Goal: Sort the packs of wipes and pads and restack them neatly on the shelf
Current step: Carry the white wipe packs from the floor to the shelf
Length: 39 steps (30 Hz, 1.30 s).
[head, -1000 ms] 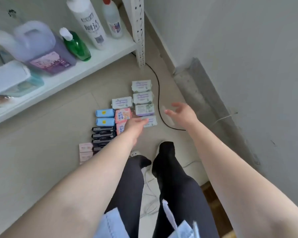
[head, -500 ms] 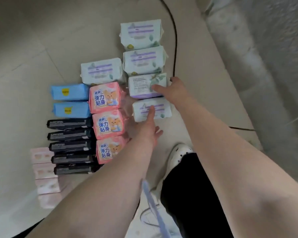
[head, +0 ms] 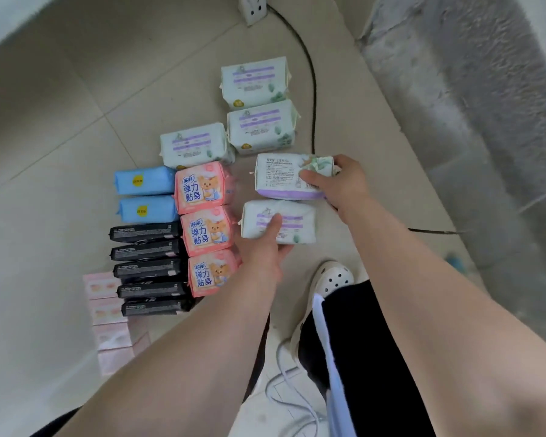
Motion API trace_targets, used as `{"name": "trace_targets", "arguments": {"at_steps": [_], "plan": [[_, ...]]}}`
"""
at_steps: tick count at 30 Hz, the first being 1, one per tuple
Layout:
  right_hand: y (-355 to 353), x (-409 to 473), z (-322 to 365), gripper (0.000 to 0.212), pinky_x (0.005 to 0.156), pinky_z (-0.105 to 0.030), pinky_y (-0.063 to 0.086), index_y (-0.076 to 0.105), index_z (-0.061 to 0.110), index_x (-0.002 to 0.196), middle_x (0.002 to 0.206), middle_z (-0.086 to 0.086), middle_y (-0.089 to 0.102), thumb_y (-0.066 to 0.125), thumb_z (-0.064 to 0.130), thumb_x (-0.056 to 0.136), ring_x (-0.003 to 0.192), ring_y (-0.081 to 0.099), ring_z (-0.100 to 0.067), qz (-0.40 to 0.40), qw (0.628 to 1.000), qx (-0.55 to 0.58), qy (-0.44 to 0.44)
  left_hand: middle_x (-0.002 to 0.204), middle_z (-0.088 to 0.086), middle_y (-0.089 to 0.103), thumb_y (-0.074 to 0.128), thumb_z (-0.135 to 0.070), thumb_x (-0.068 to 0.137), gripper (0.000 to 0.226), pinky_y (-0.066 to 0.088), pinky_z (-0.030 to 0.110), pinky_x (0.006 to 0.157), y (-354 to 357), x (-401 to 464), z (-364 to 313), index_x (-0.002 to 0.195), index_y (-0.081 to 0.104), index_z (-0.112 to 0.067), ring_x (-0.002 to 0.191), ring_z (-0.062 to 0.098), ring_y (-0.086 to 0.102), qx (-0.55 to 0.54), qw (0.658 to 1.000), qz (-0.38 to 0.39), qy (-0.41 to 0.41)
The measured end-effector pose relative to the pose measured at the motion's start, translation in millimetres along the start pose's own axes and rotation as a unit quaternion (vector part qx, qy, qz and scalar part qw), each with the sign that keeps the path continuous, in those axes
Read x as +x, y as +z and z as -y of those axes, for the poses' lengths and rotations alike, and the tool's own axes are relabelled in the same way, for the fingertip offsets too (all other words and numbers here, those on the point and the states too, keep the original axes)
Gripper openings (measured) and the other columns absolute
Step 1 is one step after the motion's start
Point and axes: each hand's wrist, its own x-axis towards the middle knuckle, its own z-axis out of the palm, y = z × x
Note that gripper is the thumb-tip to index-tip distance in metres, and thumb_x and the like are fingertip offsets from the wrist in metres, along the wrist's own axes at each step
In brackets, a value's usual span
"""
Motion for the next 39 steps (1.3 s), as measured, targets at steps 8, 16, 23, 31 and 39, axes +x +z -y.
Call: {"name": "trace_targets", "arguments": {"at_steps": [8, 16, 23, 31, 39], "plan": [[-119.2, -184.0, 101.2, 0.038, 0.070, -0.029, 0.059, 0.063, 0.012, 0.108, 0.096, 0.001, 0.071, 0.081, 0.024, 0.077, 0.078, 0.069, -0.012, -0.050, 0.988, 0.142, 0.035, 0.107, 0.012, 0.072, 0.082, -0.015, 0.072, 0.066, 0.056, 0.025, 0.052, -16.9, -188.6, -88.2, 0.129, 0.051, -0.012, 0.086, 0.024, 0.073, 0.129, 0.987, 0.094, 0.013], [-186.9, -407.6, 233.0, 0.042, 0.074, -0.034, 0.059, 0.062, 0.014, 0.107, 0.099, -0.003, 0.072, 0.084, 0.028, 0.073, 0.081, 0.070, -0.018, -0.110, 0.972, 0.205, -0.031, 0.115, 0.012, 0.068, 0.079, -0.009, 0.074, 0.067, 0.059, 0.033, 0.059, -47.7, -416.2, -191.7, 0.130, 0.041, -0.012, 0.088, 0.024, 0.072, 0.210, 0.945, 0.215, 0.129], [-188.6, -553.3, 284.7, 0.058, 0.077, -0.042, 0.061, 0.058, 0.016, 0.108, 0.099, -0.001, 0.072, 0.087, 0.038, 0.063, 0.088, 0.072, -0.021, -0.118, 0.962, 0.214, -0.117, 0.122, 0.017, 0.064, 0.064, -0.002, 0.082, 0.054, 0.058, 0.046, 0.082, -124.7, -543.6, -223.9, 0.133, 0.045, -0.010, 0.103, 0.031, 0.068, 0.182, 0.914, 0.330, 0.149], [-167.6, -678.4, 248.7, 0.050, 0.066, -0.029, 0.059, 0.061, 0.015, 0.117, 0.100, 0.003, 0.072, 0.081, 0.035, 0.076, 0.065, 0.067, -0.008, -0.073, 0.966, 0.178, -0.175, 0.115, 0.019, 0.062, 0.062, -0.011, 0.089, 0.019, 0.058, 0.046, 0.079, -250.9, -626.8, -173.6, 0.107, 0.058, -0.008, 0.102, 0.031, 0.065, 0.114, 0.919, 0.345, 0.149], [-145.8, -771.7, 240.1, 0.043, 0.079, -0.040, 0.061, 0.067, 0.021, 0.111, 0.108, 0.001, 0.072, 0.080, 0.041, 0.075, 0.083, 0.072, -0.024, 0.000, 0.964, 0.164, -0.207, 0.107, 0.014, 0.068, 0.064, -0.013, 0.088, 0.018, 0.055, 0.046, 0.089, -337.8, -681.7, -169.8, 0.105, 0.059, -0.009, 0.099, 0.027, 0.067, 0.095, 0.907, 0.354, 0.207]]}}
